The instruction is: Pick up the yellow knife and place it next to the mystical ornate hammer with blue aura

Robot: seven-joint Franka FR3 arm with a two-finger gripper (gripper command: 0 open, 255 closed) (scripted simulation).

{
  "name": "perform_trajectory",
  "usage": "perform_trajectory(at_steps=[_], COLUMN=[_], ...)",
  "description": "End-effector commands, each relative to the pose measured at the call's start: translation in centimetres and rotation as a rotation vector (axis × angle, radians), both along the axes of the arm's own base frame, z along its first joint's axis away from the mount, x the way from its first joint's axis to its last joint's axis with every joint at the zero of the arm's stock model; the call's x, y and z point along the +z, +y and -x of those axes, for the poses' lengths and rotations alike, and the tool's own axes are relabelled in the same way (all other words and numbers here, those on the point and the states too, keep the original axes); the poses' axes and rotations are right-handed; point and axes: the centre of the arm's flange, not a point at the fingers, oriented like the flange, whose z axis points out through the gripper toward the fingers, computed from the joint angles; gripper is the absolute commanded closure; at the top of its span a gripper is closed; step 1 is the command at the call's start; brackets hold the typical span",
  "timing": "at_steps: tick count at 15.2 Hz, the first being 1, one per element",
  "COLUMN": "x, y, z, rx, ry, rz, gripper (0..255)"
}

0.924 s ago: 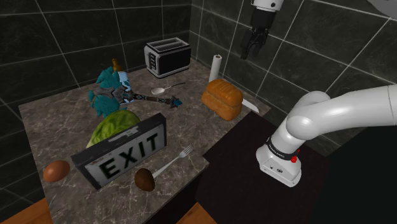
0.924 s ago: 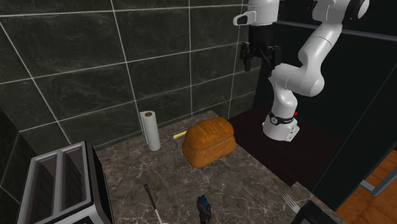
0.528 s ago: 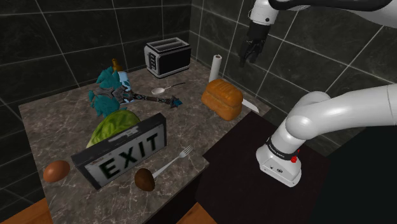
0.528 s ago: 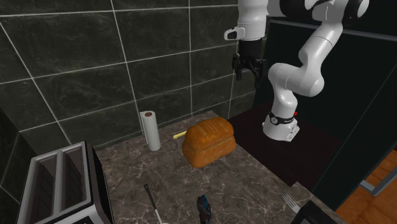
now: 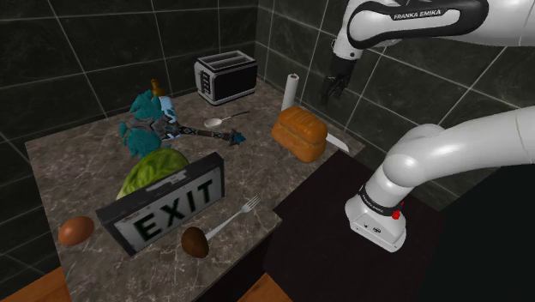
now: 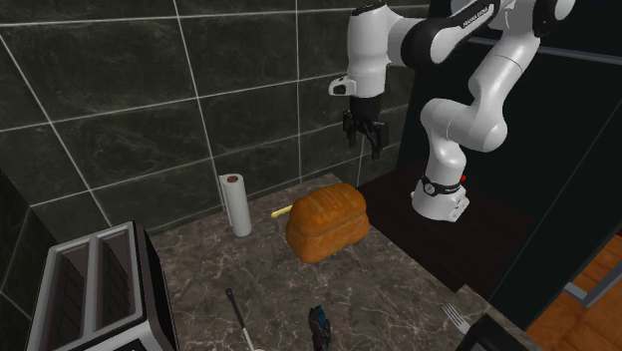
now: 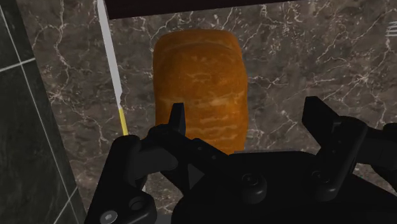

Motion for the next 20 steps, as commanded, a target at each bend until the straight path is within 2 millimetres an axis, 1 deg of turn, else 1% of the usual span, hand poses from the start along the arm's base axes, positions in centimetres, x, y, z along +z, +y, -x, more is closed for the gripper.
perform_trajectory(at_steps=[1, 20], x=[-2.1, -21.8], y=[-1.5, -15.6], z=[-0.5, -4.2], rx=[-0.001, -0.016], ry=[-0.004, -0.023], rz=[0.007, 0.059], gripper=[0, 0])
